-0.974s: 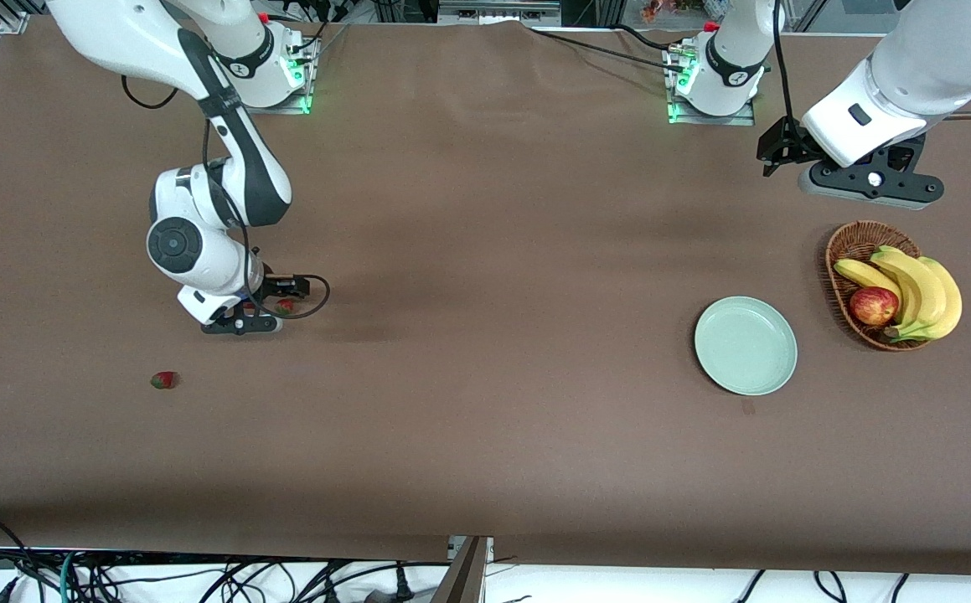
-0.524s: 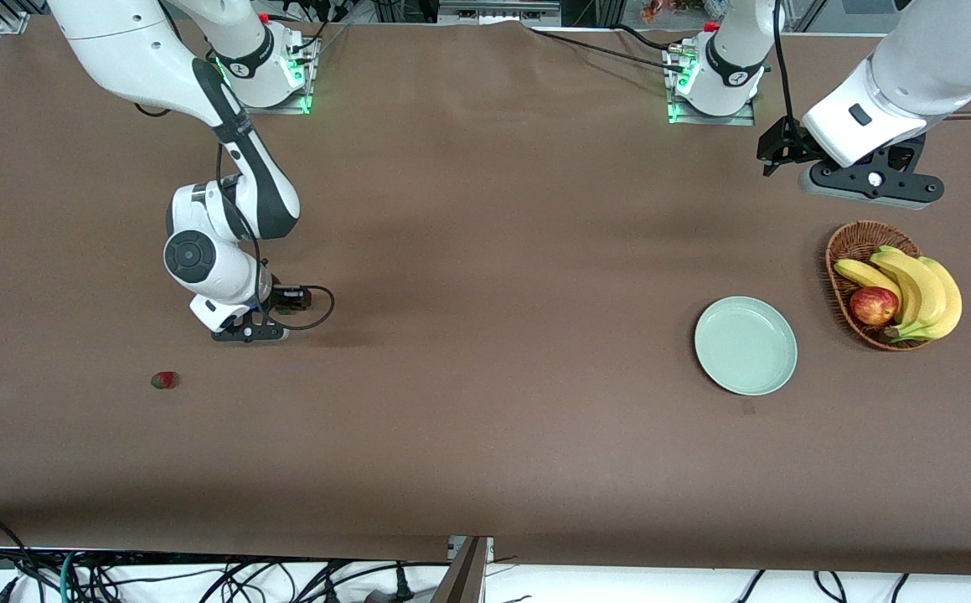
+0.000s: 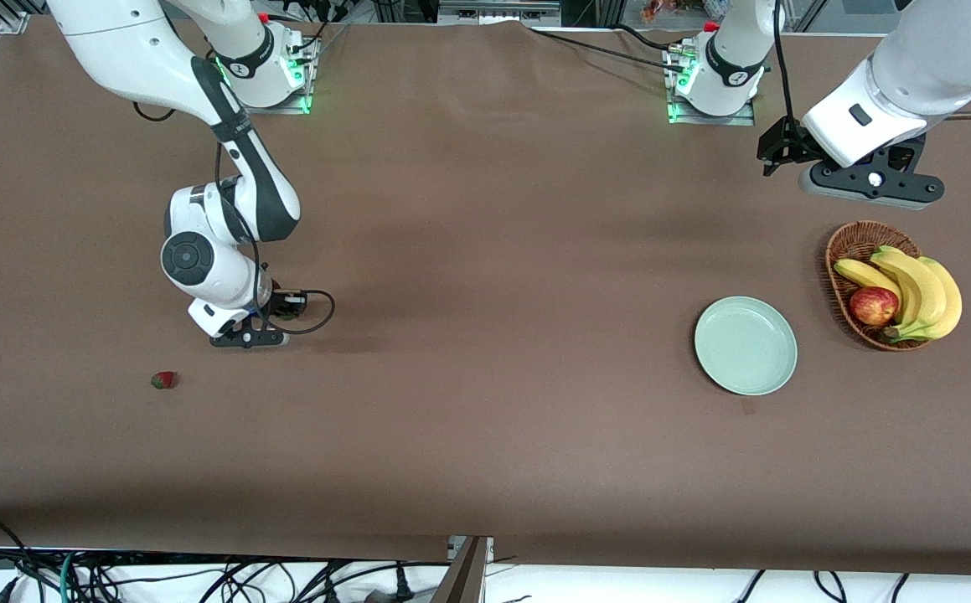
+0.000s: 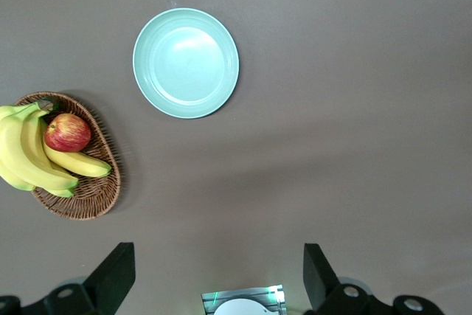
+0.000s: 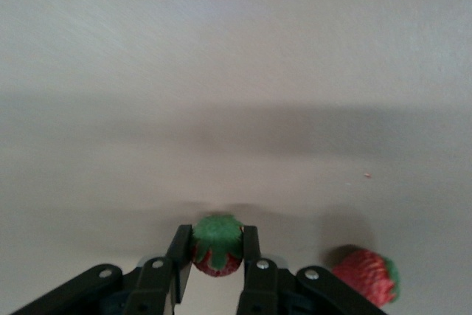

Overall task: Collect all strawberries into plate
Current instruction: 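Carry the strawberry to mid-table with the right gripper while the left gripper approaches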

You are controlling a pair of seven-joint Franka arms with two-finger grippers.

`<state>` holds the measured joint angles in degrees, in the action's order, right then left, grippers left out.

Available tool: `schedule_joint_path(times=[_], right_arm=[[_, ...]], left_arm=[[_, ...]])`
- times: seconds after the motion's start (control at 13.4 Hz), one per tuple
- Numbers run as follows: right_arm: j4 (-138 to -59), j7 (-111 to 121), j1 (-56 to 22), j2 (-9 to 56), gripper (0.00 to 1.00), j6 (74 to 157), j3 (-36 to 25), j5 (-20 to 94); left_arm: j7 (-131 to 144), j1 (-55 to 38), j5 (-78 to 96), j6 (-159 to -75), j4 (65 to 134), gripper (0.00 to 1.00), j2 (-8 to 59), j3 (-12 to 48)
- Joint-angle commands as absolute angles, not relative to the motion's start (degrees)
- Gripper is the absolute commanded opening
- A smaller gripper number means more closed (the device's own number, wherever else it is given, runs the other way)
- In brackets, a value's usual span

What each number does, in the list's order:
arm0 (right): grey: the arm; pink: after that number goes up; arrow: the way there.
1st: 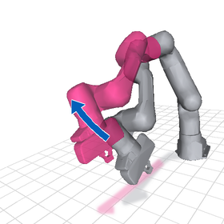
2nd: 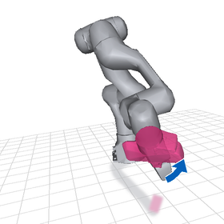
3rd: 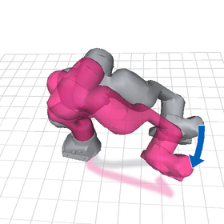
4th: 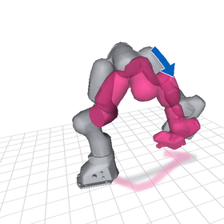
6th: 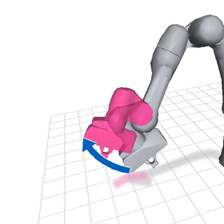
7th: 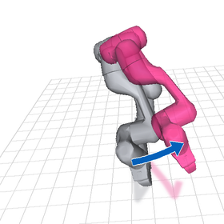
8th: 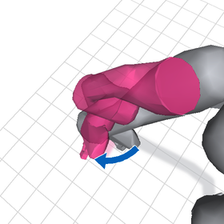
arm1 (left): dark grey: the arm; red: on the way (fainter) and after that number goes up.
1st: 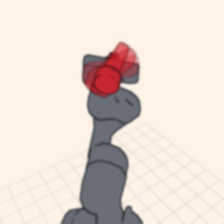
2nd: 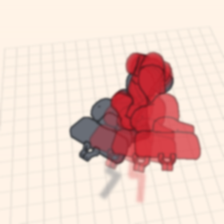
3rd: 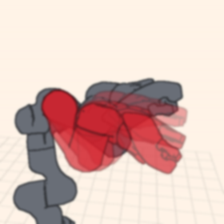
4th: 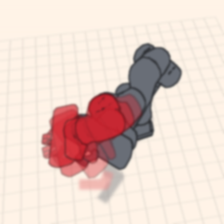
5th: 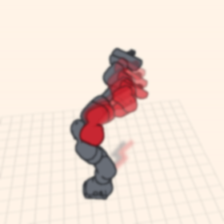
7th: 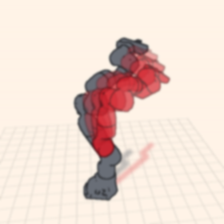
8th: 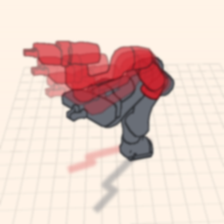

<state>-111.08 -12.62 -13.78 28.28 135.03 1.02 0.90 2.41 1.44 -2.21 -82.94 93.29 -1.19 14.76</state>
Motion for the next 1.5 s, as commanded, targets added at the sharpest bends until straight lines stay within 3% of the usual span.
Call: schedule_joint_path(times=[0.0,0.3,0.52,0.67,0.75,0.82,0.9,0.97,1.12,1.42], right_arm=[[-99.9,-23.7,-15.8,29.1,0.07,126.8,6.7,1.5],[-82.8,-46.1,-24.2,41.7,0.10,128.4,13.3,1.4],[-69.4,-60.6,-33.4,52.9,0.11,137.8,13.3,1.3],[-67.8,-67.4,-38.0,56.0,0.18,144.8,13.3,1.2],[-67.8,-70.5,-39.7,56.9,0.27,148.5,13.2,1.2],[-67.9,-73.4,-41.0,57.5,0.46,151.3,13.1,1.1],[-67.9,-75.3,-41.7,57.5,0.79,152.7,13.0,0.9],[-67.9,-75.3,-41.4,56.7,0.97,152.7,13.0,0.9],[-68.7,-74.3,-38.2,53.8,0.99,148.0,13.0,0.9],[-69.2,-53.3,-27.2,46.2,0.99,124.0,13.0,1.2]], left_arm=[[2.0,2.2,-0.3,-82.3,92.5,1.00,-1.1,14.8],[1.9,2.4,-0.4,-84.9,92.5,1.00,1.7,14.4],[1.8,4.7,-0.5,-87.0,92.5,1.00,3.1,14.3],[1.8,5.2,-0.4,-87.5,92.5,1.00,4.7,14.2],[1.8,5.3,-0.4,-87.3,92.3,1.00,6.5,14.3],[1.8,5.4,-0.4,-87.4,92.4,1.00,7.6,14.3],[1.8,5.4,-0.4,-87.3,92.5,1.00,9.6,14.3],[1.8,5.4,-0.4,-87.3,92.5,1.00,11.4,14.3],[1.9,4.9,-0.3,-88.8,92.5,1.00,14.8,14.7],[1.9,3.9,1.1,-97.7,94.8,1.00,18.9,15.6]])
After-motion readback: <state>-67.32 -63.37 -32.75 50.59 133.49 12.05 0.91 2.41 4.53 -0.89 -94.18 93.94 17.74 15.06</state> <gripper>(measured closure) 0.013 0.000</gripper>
